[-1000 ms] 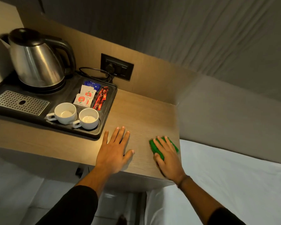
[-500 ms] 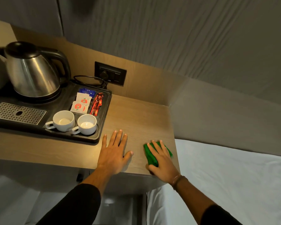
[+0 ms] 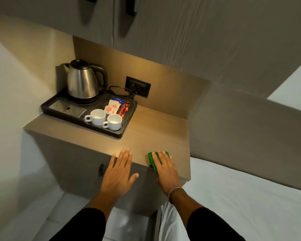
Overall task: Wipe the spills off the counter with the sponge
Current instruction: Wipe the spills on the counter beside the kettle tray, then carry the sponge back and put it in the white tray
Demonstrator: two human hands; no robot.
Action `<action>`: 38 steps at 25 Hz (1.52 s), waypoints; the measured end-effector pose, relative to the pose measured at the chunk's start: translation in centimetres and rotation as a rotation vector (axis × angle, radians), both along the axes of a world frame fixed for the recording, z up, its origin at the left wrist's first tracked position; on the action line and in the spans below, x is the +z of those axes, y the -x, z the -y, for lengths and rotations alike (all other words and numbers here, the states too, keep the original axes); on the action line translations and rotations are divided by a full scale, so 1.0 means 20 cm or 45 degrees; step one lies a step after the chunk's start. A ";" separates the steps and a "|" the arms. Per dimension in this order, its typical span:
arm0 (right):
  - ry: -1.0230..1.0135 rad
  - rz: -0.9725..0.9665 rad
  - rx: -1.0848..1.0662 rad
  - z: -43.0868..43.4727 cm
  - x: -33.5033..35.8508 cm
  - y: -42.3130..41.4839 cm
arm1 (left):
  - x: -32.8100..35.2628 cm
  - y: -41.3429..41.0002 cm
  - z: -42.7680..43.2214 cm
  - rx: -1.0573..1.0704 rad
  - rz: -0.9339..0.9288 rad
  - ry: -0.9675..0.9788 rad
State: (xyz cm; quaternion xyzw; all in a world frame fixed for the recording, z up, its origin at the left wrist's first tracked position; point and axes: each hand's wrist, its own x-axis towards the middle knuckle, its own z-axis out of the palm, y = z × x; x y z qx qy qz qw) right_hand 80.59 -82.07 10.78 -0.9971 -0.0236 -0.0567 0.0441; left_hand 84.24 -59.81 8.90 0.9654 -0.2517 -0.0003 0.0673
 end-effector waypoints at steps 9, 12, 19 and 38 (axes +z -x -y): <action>-0.023 0.114 0.609 -0.74 -0.21 0.87 | -0.20 1.34 -0.66 0.570 -0.129 -0.042; -0.071 0.048 0.800 -1.05 -0.24 1.17 | -0.27 1.83 -0.90 0.789 -0.141 -0.046; 0.001 -0.058 1.294 -1.85 -0.28 1.84 | -0.32 2.81 -1.42 1.322 -0.199 -0.032; 0.006 -0.255 1.757 -3.85 -0.46 3.24 | -0.47 4.27 -3.03 1.912 -0.292 -0.100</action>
